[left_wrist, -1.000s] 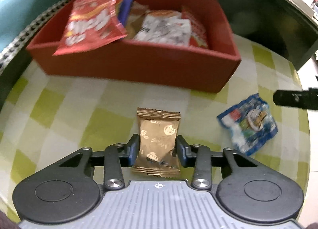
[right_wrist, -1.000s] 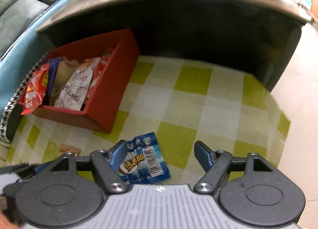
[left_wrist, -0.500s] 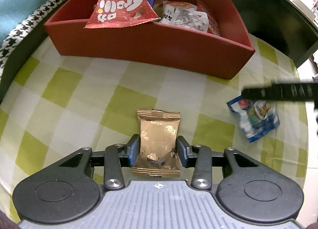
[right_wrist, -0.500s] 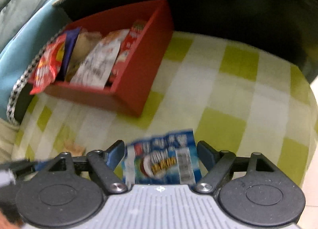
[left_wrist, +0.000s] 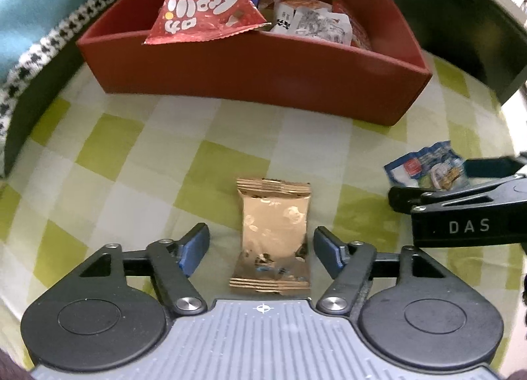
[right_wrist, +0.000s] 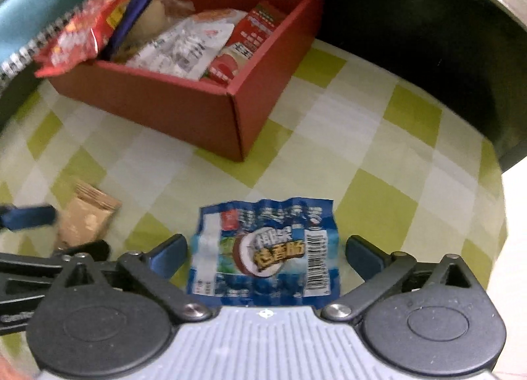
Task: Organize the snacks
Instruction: 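Grasp the gold cake packet with the left tool while the right tool grasps the blue sausage packet, then lift and carry the gold packet and sausage packet toward the red box with both tools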
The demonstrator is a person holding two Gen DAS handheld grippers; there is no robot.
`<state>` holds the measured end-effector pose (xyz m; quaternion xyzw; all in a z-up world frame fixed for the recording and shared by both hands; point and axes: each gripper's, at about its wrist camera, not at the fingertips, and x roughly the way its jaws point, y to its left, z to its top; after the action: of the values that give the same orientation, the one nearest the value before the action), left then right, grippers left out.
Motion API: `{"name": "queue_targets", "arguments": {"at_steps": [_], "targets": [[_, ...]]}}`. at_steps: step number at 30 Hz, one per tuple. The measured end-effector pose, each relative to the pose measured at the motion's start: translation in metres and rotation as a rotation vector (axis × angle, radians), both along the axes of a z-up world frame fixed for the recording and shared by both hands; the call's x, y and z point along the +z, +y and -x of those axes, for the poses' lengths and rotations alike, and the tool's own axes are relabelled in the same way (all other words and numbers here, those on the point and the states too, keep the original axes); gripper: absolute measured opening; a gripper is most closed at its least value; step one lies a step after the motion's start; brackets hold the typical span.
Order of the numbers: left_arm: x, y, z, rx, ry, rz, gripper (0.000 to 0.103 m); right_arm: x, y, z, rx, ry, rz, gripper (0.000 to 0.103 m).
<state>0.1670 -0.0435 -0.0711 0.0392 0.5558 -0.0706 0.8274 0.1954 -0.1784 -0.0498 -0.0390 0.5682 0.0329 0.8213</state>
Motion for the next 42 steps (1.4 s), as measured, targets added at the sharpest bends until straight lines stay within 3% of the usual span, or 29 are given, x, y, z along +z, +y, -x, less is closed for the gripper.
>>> {"name": "queue_targets", "arguments": {"at_steps": [4, 8, 11, 13, 15, 16, 21, 26, 29, 42], "targets": [[-0.002, -0.001, -0.001, -0.001, 0.004, 0.014, 0.085, -0.001, -0.002, -0.002, -0.008, -0.011, -0.002, 0.103], [-0.005, -0.007, 0.001, -0.034, 0.002, -0.008, 0.092, -0.004, 0.0, 0.002, -0.02, -0.096, 0.0, 0.103], [-0.009, -0.01, 0.001, -0.018, 0.009, -0.055, 0.103, -0.001, -0.002, -0.003, 0.022, -0.058, -0.01, 0.103], [-0.01, -0.003, -0.003, 0.021, -0.002, -0.02, 0.103, 0.002, -0.006, 0.0, 0.018, -0.047, -0.018, 0.102], [-0.01, 0.0, -0.003, 0.033, -0.004, -0.025, 0.101, 0.005, -0.003, 0.007, 0.03, -0.049, -0.004, 0.092], [-0.01, 0.001, -0.003, 0.038, -0.008, -0.024, 0.099, 0.006, -0.001, 0.009, 0.033, -0.043, 0.001, 0.091], [-0.001, 0.001, 0.0, 0.029, -0.035, 0.001, 0.069, 0.009, 0.001, 0.024, 0.044, -0.031, 0.03, 0.087], [0.005, 0.01, 0.002, 0.036, -0.038, 0.008, 0.05, 0.028, -0.007, 0.032, 0.01, -0.068, 0.001, 0.085], [0.01, 0.017, 0.004, 0.046, -0.023, 0.05, 0.047, 0.04, -0.009, 0.038, -0.008, -0.095, -0.023, 0.084], [0.036, 0.02, 0.008, 0.078, -0.073, 0.075, 0.046, 0.057, -0.013, 0.043, -0.024, -0.156, -0.083, 0.084]]}}
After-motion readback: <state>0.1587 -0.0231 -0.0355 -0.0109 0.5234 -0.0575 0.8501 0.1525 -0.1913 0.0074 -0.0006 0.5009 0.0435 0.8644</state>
